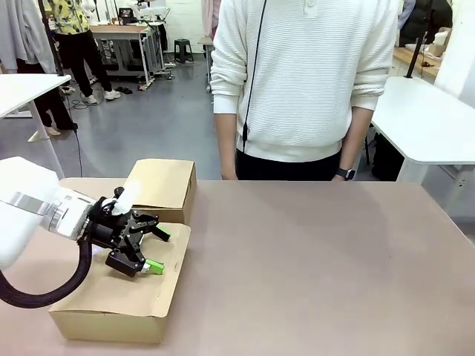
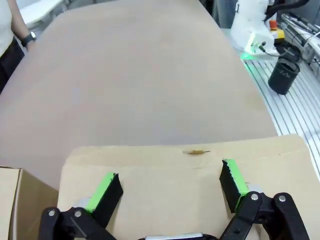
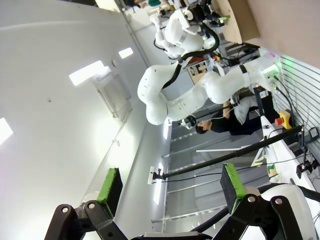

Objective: Place items inside the box.
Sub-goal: Close the lid of the Mailer Box closest to the robot.

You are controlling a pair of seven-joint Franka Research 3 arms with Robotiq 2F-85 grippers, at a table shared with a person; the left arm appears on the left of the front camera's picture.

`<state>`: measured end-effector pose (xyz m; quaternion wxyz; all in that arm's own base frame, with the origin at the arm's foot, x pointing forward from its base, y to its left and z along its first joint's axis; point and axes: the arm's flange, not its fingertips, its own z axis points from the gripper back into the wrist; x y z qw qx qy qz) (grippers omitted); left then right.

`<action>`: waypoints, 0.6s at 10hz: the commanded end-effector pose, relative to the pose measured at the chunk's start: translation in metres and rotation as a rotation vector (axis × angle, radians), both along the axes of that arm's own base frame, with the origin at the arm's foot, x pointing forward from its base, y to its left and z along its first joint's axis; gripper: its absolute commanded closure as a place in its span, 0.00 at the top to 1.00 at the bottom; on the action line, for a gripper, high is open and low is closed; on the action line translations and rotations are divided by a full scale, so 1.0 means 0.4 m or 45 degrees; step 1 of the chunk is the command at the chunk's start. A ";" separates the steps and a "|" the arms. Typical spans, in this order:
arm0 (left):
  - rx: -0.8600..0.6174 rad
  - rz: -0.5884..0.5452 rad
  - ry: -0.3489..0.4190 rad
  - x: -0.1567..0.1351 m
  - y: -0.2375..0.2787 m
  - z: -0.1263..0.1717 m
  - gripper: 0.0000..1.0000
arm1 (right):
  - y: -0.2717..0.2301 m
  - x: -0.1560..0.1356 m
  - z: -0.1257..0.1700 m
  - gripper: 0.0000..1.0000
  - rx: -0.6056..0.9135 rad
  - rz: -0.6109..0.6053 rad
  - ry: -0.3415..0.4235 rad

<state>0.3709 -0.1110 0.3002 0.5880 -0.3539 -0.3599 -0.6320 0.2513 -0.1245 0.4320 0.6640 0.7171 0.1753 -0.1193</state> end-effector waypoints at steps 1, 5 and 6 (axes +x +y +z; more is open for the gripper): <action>-0.063 0.003 0.037 -0.379 0.062 0.035 1.00 | -0.001 0.002 0.017 1.00 0.016 0.003 0.024; -0.157 0.100 0.405 -0.362 0.167 0.246 1.00 | -0.001 0.002 0.017 1.00 0.016 0.003 0.024; -0.197 0.293 0.592 -0.342 0.207 0.301 1.00 | -0.001 0.002 0.017 1.00 0.016 0.003 0.024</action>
